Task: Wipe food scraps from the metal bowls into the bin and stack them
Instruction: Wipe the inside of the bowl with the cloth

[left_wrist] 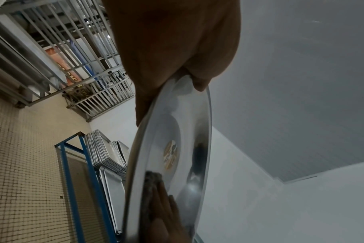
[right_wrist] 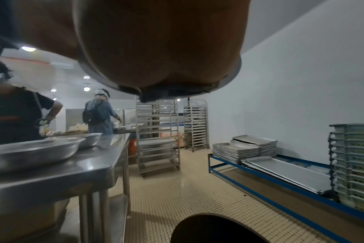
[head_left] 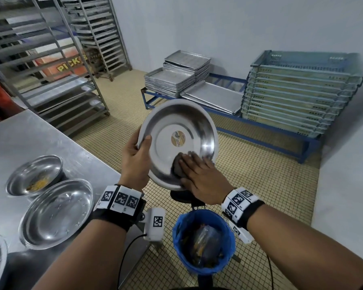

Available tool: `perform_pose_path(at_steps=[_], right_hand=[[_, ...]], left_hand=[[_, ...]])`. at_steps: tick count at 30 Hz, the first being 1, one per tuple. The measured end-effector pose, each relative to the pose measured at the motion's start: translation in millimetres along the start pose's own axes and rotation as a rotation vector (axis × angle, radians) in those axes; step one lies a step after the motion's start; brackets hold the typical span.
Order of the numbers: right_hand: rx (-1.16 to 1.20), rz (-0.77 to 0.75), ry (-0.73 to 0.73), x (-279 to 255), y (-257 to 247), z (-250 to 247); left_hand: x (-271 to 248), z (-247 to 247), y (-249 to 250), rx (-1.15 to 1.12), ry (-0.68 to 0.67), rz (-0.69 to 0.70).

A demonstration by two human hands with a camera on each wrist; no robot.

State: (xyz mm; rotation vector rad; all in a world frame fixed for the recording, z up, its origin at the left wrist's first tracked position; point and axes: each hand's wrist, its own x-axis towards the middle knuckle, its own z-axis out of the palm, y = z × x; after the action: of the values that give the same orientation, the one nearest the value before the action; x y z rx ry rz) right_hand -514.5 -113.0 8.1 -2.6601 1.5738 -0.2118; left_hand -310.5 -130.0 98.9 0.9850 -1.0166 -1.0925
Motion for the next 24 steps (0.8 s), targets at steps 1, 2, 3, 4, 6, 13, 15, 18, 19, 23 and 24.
perform_pose_path(at_steps=[1, 2, 3, 4, 6, 13, 15, 18, 19, 23, 24], right_hand=[[-0.035, 0.061, 0.015, 0.9, 3.5, -2.2], [-0.049, 0.123, 0.026, 3.6, 6.9, -5.0], [-0.045, 0.181, 0.039, 7.6, 9.3, -9.1], [-0.032, 0.234, 0.06, 13.3, 11.3, -13.0], [0.016, 0.316, 0.145, 26.0, 12.9, -22.2], [0.129, 0.345, 0.39, 57.3, 1.3, -44.2], [0.107, 0.225, 0.417, 57.2, -3.5, -44.2], [0.01, 0.133, 0.466, 54.6, -1.8, -44.9], [0.004, 0.198, 0.501, 56.2, -2.3, -46.5], [0.041, 0.375, 0.559, 63.6, -21.0, -49.9], [0.004, 0.304, 0.544, 62.7, -23.8, -48.3]], left_hand=[[0.2, -0.9, -0.9, 0.003, -0.012, 0.007], [0.0, 0.0, -0.7, 0.003, -0.029, 0.009], [-0.4, 1.4, -0.5, 0.005, -0.045, 0.007], [-1.1, 4.0, 0.3, -0.001, -0.063, 0.005], [-3.3, 10.1, 1.0, -0.027, -0.089, -0.005], [-5.7, 28.1, -3.3, -0.127, -0.162, -0.01], [-6.5, 31.1, -3.2, -0.13, -0.175, -0.014], [-6.8, 30.7, -3.2, -0.144, -0.177, -0.021], [-6.7, 31.4, -3.2, -0.139, -0.18, -0.016], [-6.3, 33.1, -3.8, -0.155, -0.18, -0.024], [-5.6, 31.7, -4.2, -0.164, -0.177, -0.028]])
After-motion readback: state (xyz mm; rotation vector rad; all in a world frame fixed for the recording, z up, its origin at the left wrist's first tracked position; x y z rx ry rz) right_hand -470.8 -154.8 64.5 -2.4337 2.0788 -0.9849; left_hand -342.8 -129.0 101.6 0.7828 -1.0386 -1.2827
